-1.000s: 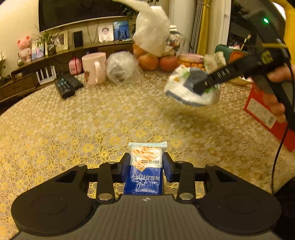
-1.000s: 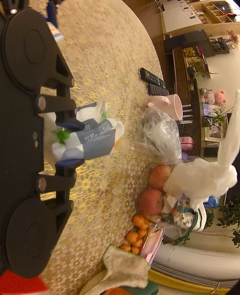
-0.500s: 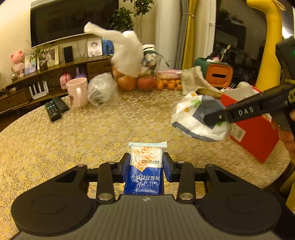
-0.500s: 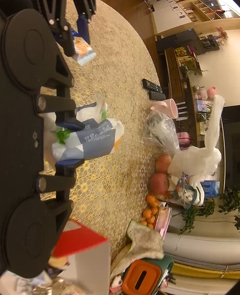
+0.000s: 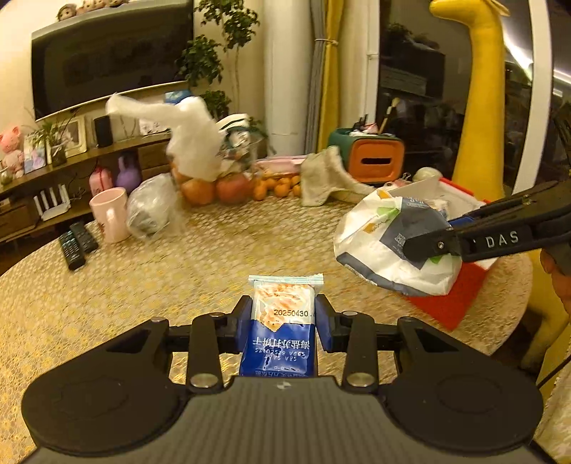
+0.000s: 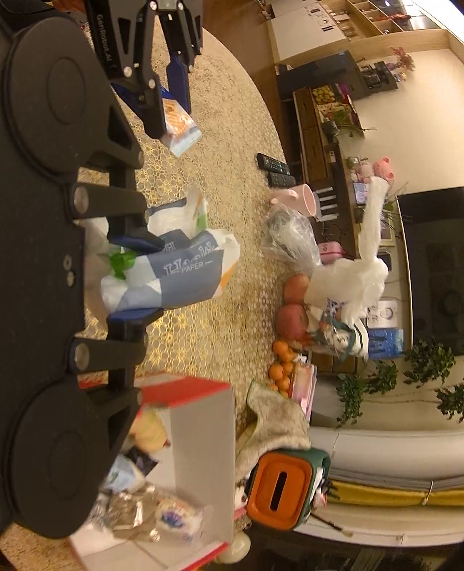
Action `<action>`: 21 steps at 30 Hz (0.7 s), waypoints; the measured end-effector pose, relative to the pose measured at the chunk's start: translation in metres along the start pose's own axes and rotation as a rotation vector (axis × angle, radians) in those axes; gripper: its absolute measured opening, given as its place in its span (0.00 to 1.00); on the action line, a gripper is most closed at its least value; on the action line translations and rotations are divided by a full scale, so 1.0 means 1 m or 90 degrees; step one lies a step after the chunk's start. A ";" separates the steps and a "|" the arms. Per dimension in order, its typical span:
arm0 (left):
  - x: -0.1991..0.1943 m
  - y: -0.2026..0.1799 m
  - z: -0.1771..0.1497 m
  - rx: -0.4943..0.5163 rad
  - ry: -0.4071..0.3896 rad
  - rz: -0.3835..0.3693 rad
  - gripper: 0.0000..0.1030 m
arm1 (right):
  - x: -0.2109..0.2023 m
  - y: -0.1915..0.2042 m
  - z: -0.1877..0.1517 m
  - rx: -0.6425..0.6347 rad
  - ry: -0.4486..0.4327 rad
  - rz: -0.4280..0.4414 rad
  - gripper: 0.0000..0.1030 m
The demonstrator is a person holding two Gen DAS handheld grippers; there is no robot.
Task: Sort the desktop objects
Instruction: 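Carry the biscuit pack and tissue pack with both tools into the shoebox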
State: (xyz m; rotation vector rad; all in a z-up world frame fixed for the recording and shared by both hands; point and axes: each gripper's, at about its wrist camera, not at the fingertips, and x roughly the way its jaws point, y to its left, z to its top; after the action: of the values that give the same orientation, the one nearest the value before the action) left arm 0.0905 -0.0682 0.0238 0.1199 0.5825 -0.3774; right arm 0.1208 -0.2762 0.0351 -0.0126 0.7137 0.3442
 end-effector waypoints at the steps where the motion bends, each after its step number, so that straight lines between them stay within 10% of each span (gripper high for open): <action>1: 0.000 -0.005 0.002 0.004 -0.002 -0.004 0.34 | -0.006 -0.004 -0.001 0.002 -0.003 -0.004 0.30; 21: 0.052 -0.121 0.059 0.090 -0.012 -0.091 0.35 | -0.066 -0.115 -0.020 0.074 -0.049 -0.111 0.31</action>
State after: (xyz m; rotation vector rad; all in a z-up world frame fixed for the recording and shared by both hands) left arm 0.1150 -0.2096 0.0435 0.2109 0.5463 -0.5582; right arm 0.0980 -0.4076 0.0501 0.0484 0.6501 0.1358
